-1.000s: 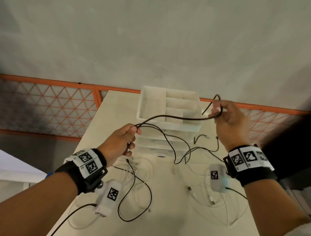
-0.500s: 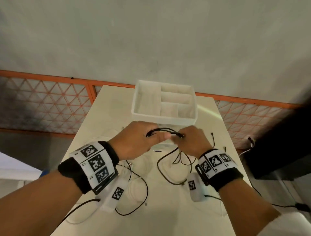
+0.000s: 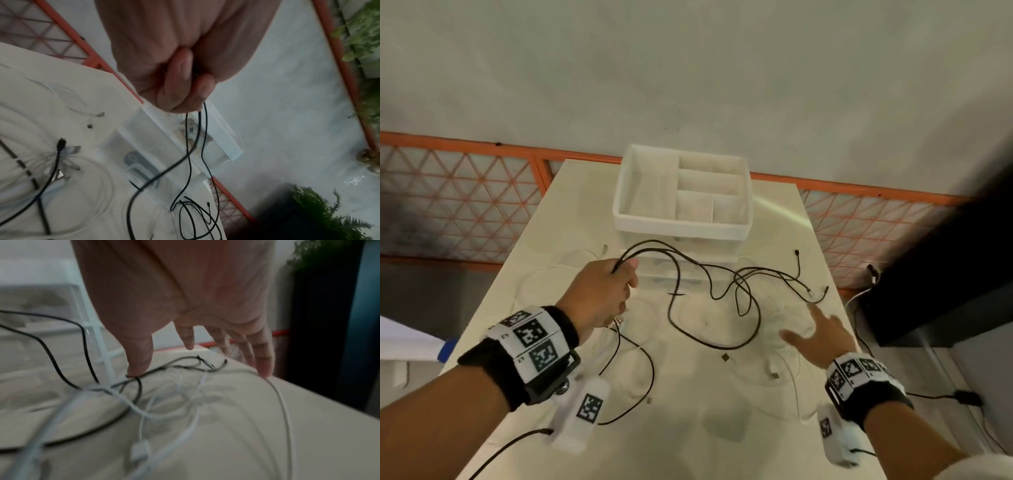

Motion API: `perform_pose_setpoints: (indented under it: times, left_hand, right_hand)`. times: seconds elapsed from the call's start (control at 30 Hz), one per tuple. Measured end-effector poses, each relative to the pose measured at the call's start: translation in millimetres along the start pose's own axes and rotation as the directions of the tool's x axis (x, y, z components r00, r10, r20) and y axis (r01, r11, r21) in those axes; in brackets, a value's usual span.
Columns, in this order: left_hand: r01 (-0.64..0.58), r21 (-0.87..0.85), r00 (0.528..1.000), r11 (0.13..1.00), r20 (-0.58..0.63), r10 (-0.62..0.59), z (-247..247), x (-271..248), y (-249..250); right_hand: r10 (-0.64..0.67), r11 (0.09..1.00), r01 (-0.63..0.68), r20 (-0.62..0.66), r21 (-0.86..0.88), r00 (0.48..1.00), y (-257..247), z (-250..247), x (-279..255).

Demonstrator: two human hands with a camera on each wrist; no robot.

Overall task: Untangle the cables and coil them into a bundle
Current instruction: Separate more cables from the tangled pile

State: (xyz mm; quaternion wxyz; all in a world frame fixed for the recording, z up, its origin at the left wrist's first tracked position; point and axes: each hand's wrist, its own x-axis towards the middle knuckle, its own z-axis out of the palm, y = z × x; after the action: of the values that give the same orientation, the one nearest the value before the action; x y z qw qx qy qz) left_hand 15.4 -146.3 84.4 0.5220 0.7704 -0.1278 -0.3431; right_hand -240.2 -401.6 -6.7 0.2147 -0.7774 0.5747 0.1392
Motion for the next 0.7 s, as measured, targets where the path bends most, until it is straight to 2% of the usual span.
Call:
perform_pose_setpoints:
  times: [0.07, 0.2, 0.33, 0.47, 0.57, 0.7]
  left_hand:
    - [0.008, -0.03, 1.0, 1.0, -0.006, -0.008, 4.5, -2.3, 0.0]
    - [0.021, -0.036, 1.0, 0.999, -0.013, -0.021, 16.1, -6.2, -3.3]
    - [0.021, -0.037, 0.999, 0.999, -0.026, -0.022, 24.6, -9.6, -6.8]
    - [-0.002, -0.043, 0.999, 0.999, -0.045, 0.0, 25.9, -14.1, -8.1]
    - [-0.014, -0.062, 0.998, 0.998, -0.06, 0.011, 20.9, -16.3, -3.4]
    - [-0.025, -0.098, 0.998, 0.995, -0.056, 0.02, 8.0, -16.7, 3.4]
  right_hand:
    - [0.023, 0.999, -0.021, 0.107, -0.025, 0.994, 12.0, 22.6, 6.2]
    - [-0.051, 0.994, 0.062, 0.114, -0.093, 0.992, -2.4, 54.8, -2.0]
    - [-0.09, 0.991, 0.075, 0.135, 0.11, 0.987, -26.3, 70.2, -13.2]
    - [-0.277, 0.913, 0.201, 0.178, 0.356, 0.944, -46.8, 77.7, -29.4]
    - [-0.388, 0.788, 0.267, 0.111, 0.554, 0.915, -60.2, 65.5, -41.0]
    - [-0.429, 0.701, 0.35, -0.025, 0.621, 0.903, -71.1, 31.8, -50.5]
